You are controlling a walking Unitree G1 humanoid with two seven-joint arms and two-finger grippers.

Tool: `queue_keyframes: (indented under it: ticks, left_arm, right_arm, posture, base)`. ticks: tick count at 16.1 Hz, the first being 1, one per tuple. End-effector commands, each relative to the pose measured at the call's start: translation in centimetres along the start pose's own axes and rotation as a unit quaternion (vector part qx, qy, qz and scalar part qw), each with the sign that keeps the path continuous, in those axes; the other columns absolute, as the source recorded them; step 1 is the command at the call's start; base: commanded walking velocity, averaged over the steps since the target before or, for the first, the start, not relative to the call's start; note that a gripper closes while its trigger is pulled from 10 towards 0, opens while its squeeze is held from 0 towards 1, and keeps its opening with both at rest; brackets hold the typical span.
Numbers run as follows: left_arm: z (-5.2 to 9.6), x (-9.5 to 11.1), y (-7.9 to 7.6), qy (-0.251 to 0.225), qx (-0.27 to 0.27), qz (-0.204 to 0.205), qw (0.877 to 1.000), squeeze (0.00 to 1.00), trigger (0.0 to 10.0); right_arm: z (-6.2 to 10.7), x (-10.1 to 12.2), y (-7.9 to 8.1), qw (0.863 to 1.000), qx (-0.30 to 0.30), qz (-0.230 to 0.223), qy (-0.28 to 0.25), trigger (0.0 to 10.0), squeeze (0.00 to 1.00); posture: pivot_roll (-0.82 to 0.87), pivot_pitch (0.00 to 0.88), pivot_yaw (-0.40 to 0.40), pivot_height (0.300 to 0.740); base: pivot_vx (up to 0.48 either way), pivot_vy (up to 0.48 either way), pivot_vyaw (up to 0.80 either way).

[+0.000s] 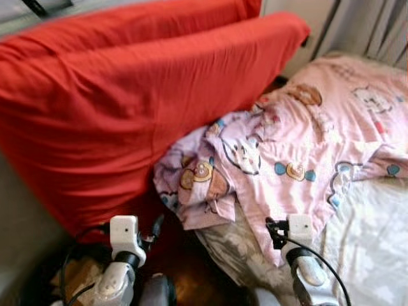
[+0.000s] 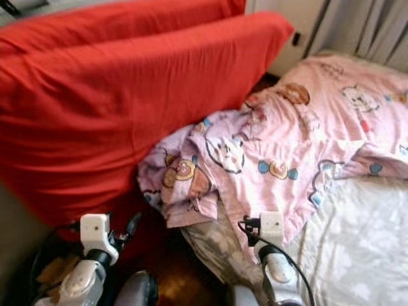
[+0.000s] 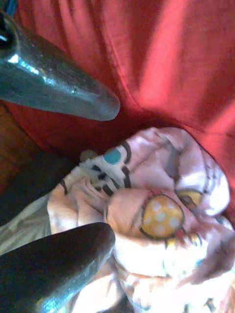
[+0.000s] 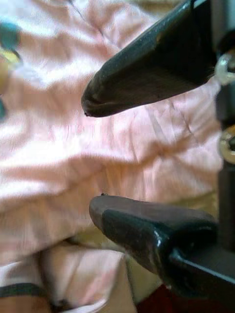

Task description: Clean up the room

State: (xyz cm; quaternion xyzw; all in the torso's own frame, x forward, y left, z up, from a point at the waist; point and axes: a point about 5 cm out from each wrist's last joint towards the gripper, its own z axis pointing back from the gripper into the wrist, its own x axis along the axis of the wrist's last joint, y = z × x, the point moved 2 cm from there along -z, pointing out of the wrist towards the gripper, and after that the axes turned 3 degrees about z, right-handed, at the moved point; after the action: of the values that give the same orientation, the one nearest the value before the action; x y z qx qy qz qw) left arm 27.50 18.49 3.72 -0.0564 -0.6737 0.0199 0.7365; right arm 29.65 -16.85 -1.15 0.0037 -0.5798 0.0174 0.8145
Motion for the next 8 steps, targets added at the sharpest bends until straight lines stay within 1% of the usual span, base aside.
queue_keyframes:
  ticks: [1,3,4,5,8]
  left_arm:
    - [0.4,-0.2,0.1,0.006,0.005,0.003,1.000,0.00,10.0]
    - [0.4,-0.2,-0.1,0.007,0.001,0.004,1.000,0.00,10.0]
    - [0.5,-0.2,-0.2,0.007,0.000,0.004,1.000,0.00,10.0]
    - [0.7,-0.2,-0.1,0.007,-0.001,0.003,1.000,0.00,10.0]
    - [1.5,-0.3,0.1,0.015,-0.001,-0.002,1.000,0.00,10.0]
  right_arm:
    - [0.3,-1.4,0.4,0.999,-0.001,-0.020,0.036,10.0,0.00]
    - [0.1,-1.6,0.5,0.996,-0.009,-0.063,0.057,10.0,0.00]
    - [-0.1,-1.7,0.5,0.995,-0.013,-0.072,0.066,10.0,0.44]
    - [-0.2,-1.7,0.5,0.993,-0.025,-0.089,0.074,10.0,1.00]
    - [-0.4,-1.8,0.3,0.984,-0.051,-0.139,0.095,10.0,1.00]
  posture:
    - [0.03,0.173,0.000,0.617]
    - [0.03,0.185,0.002,0.617]
    - [0.04,0.186,0.002,0.617]
    - [0.04,0.197,0.004,0.617]
    - [0.06,0.222,0.010,0.617]
  base:
    - [0.000,0.000,0.00]
    - [0.000,0.000,0.00]
    - [0.000,0.000,0.00]
    - [0.000,0.000,0.00]
    - [0.000,0.000,0.00]
